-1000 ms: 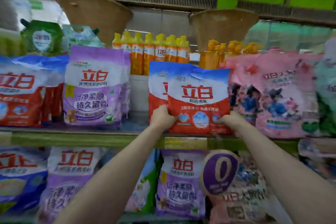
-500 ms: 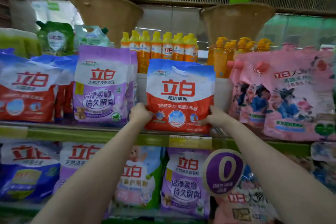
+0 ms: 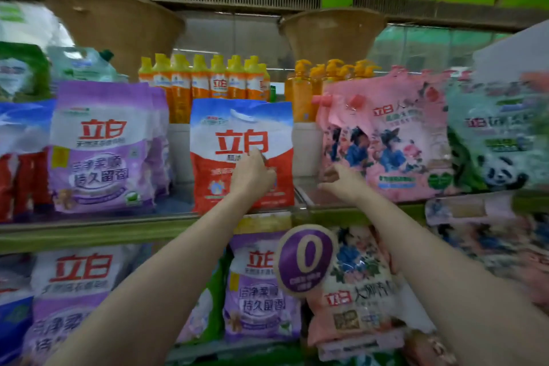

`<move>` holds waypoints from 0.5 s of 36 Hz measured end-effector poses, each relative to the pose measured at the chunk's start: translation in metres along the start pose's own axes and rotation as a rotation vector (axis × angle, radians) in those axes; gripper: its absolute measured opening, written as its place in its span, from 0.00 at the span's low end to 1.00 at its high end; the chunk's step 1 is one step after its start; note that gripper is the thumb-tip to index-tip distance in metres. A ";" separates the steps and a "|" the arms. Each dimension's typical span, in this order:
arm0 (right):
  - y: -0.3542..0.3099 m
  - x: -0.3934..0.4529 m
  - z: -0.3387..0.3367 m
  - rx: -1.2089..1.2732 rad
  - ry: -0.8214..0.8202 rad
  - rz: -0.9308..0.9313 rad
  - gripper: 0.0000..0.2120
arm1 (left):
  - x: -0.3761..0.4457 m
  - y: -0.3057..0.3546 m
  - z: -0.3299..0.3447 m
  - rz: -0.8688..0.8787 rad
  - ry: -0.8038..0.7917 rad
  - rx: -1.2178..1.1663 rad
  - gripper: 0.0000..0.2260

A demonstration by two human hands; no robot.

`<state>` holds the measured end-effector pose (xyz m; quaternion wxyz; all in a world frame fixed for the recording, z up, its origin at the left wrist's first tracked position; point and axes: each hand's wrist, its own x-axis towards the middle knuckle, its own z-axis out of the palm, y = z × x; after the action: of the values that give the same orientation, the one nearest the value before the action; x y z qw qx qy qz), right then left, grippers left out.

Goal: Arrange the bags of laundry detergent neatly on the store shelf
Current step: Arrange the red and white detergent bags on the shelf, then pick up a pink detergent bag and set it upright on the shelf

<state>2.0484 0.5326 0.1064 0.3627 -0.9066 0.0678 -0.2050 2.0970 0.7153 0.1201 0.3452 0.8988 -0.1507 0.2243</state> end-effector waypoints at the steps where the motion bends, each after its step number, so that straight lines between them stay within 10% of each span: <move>1: 0.008 -0.001 -0.011 -0.015 0.016 0.007 0.20 | -0.001 0.012 0.007 0.016 -0.042 -0.004 0.16; 12: 0.122 -0.001 -0.136 -0.052 0.258 0.087 0.13 | -0.011 0.122 0.098 0.052 -0.262 -0.096 0.14; 18: 0.183 0.021 -0.192 0.005 0.209 0.169 0.46 | -0.004 0.166 0.144 -0.049 -0.334 -0.300 0.19</move>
<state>1.9917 0.2733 0.1132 0.3717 -0.8706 0.1807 -0.2670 2.0655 0.4981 0.1146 0.4505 0.8654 -0.2158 0.0388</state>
